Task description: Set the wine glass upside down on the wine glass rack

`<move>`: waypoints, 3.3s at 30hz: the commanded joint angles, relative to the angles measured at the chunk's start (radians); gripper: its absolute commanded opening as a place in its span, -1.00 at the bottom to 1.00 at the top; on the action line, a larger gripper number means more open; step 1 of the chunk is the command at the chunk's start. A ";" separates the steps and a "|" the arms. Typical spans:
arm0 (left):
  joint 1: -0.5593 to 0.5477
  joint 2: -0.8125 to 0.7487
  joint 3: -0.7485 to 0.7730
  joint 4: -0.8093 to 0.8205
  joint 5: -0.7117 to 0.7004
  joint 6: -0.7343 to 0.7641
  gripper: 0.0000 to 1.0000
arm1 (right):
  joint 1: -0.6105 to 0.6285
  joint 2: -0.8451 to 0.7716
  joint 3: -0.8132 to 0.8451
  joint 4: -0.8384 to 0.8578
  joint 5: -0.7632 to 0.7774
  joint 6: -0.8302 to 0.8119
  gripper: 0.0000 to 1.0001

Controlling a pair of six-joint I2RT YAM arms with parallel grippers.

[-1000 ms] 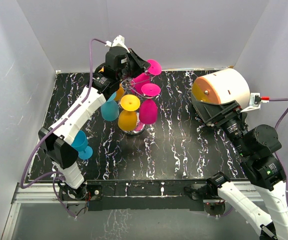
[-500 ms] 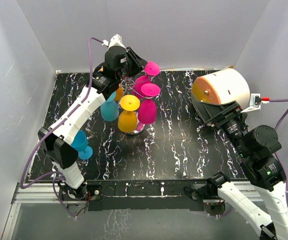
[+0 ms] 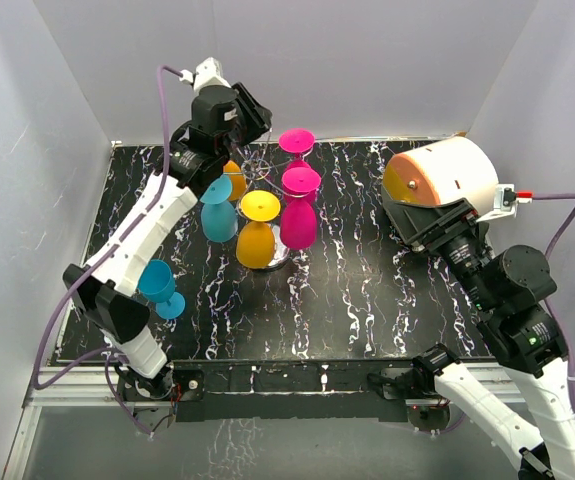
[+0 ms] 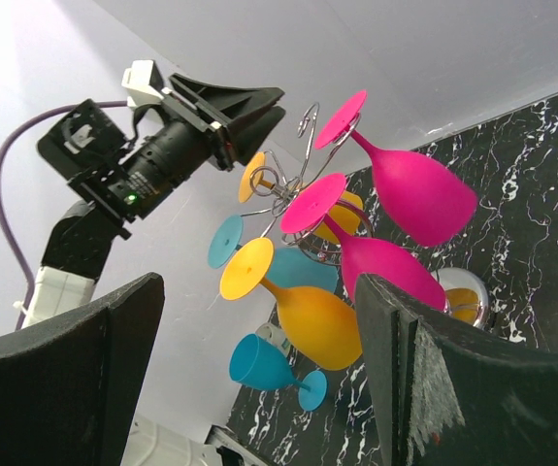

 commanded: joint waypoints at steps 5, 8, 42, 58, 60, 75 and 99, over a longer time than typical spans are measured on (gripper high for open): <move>0.004 -0.208 -0.005 -0.037 -0.138 0.217 -0.24 | 0.003 0.021 0.009 0.062 -0.006 -0.009 0.55; 0.004 -0.293 -0.074 -0.074 -0.173 0.281 -0.15 | 0.003 0.025 0.001 0.065 -0.007 -0.009 0.56; 0.005 -0.800 -0.947 -0.675 -0.340 -0.148 -0.10 | 0.003 0.092 -0.083 0.114 -0.048 0.013 0.54; 0.032 -0.738 -0.996 -0.589 -0.369 -0.079 -0.65 | 0.003 0.076 -0.078 0.096 -0.033 0.013 0.54; 0.033 -0.736 -0.998 -0.590 -0.364 -0.075 -0.76 | 0.003 0.076 -0.078 0.095 -0.034 0.014 0.54; 0.034 -0.738 -0.616 -0.704 0.054 0.293 -1.00 | 0.003 0.083 -0.074 0.082 -0.018 0.036 0.52; 0.034 -0.718 -0.355 -0.240 1.050 0.414 -1.00 | 0.003 0.051 -0.067 0.222 -0.150 -0.017 0.60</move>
